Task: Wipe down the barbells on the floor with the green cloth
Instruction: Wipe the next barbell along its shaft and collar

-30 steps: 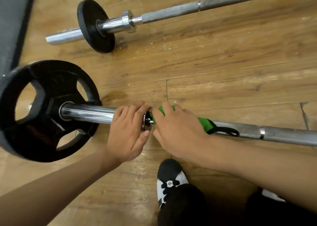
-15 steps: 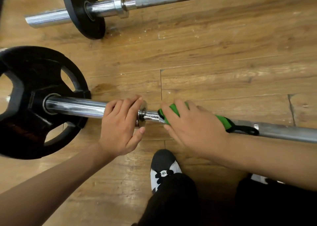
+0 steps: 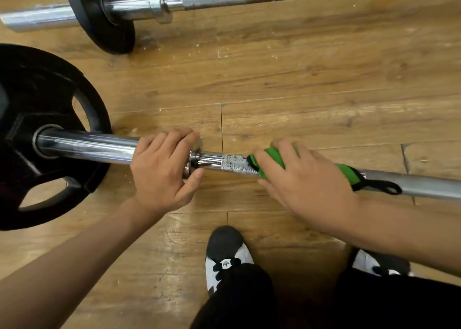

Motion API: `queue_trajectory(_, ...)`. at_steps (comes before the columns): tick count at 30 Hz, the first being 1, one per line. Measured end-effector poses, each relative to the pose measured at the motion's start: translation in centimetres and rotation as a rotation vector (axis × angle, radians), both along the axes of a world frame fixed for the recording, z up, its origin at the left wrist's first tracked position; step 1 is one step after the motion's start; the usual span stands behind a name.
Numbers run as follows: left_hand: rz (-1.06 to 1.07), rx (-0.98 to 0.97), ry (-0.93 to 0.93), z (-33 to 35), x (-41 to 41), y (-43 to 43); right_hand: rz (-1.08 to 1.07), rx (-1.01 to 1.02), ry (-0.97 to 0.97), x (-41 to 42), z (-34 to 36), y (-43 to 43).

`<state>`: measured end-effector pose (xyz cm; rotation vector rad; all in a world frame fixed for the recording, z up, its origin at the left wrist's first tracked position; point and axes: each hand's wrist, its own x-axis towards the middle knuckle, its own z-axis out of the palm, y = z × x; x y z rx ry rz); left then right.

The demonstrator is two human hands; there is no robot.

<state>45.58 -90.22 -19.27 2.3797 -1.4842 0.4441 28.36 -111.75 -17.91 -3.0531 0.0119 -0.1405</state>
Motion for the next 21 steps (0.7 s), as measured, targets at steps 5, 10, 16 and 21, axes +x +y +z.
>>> queue_trajectory(5, -0.028, 0.025, 0.077, 0.9, 1.8, -1.4, 0.026, 0.011, -0.011, 5.4, 0.0, 2.4)
queue_trajectory(10, 0.026, 0.023, 0.04, 0.5, 3.4, -3.2, -0.014, 0.028, -0.002, 0.8, 0.4, -4.6)
queue_trajectory(16, 0.078, -0.002, 0.04, 0.4, 4.9, -5.1, -0.206, 0.036, -0.064, 3.6, 0.1, -3.1)
queue_trajectory(21, 0.07, -0.009, 0.056, 0.5, 6.3, -6.4, -0.113, -0.033, -0.069, 9.6, -0.2, 0.6)
